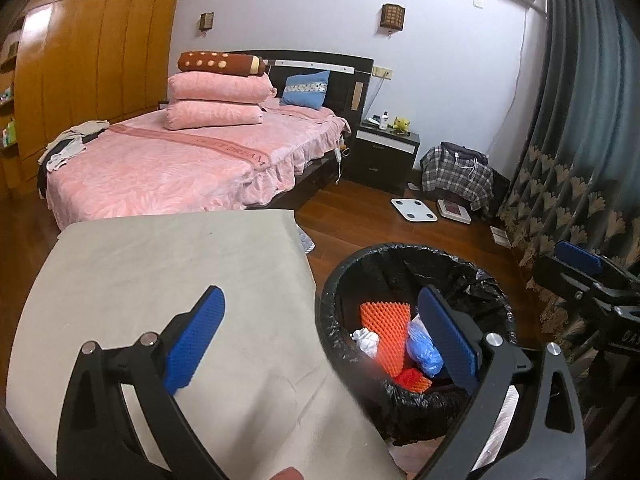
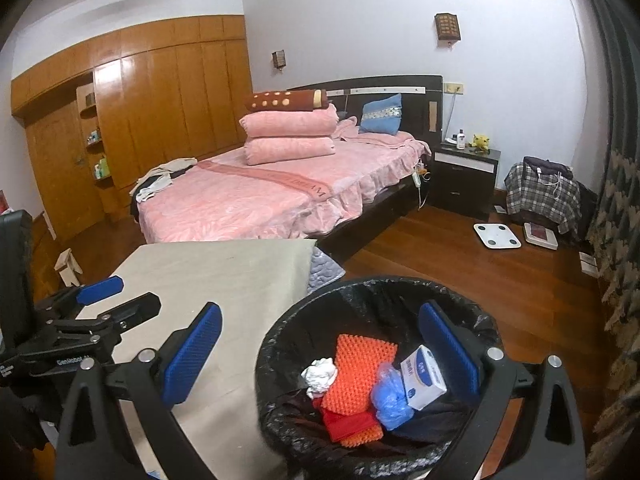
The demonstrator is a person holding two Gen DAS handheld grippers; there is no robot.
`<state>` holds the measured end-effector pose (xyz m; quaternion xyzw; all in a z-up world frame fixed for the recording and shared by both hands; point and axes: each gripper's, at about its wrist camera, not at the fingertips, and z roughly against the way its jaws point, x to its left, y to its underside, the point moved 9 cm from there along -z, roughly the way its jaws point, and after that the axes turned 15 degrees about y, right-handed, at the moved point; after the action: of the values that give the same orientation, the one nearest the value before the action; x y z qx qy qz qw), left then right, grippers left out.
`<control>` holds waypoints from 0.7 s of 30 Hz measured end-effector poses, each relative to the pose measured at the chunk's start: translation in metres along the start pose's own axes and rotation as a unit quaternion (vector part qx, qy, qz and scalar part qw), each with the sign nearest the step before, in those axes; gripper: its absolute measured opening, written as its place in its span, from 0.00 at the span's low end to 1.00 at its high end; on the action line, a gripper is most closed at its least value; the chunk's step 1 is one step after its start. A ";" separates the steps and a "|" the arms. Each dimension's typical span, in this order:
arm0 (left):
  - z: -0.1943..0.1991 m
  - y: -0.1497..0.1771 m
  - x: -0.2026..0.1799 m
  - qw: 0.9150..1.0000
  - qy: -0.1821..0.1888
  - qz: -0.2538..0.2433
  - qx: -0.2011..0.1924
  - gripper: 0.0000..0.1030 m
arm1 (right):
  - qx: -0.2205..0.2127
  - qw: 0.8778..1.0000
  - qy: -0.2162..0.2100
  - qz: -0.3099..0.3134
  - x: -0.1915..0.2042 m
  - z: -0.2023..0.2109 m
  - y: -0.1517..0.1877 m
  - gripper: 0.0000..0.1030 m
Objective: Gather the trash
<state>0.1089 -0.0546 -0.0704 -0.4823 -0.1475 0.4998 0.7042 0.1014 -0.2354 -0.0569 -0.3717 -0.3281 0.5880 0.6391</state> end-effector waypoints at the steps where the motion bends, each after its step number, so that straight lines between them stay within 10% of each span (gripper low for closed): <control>1: 0.003 0.000 -0.001 1.000 -0.001 -0.001 -0.002 0.92 | 0.000 1.000 -0.001 0.001 0.001 0.002 0.000 0.94; 21: 0.054 -0.009 -0.029 0.999 -0.005 -0.028 -0.041 0.92 | -0.024 1.000 -0.017 0.009 0.017 0.036 -0.006 0.94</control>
<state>0.0632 -0.0511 -0.0288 -0.5037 -0.1843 0.4762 0.6968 0.0756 -0.2157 -0.0338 -0.3801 -0.3497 0.5917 0.6190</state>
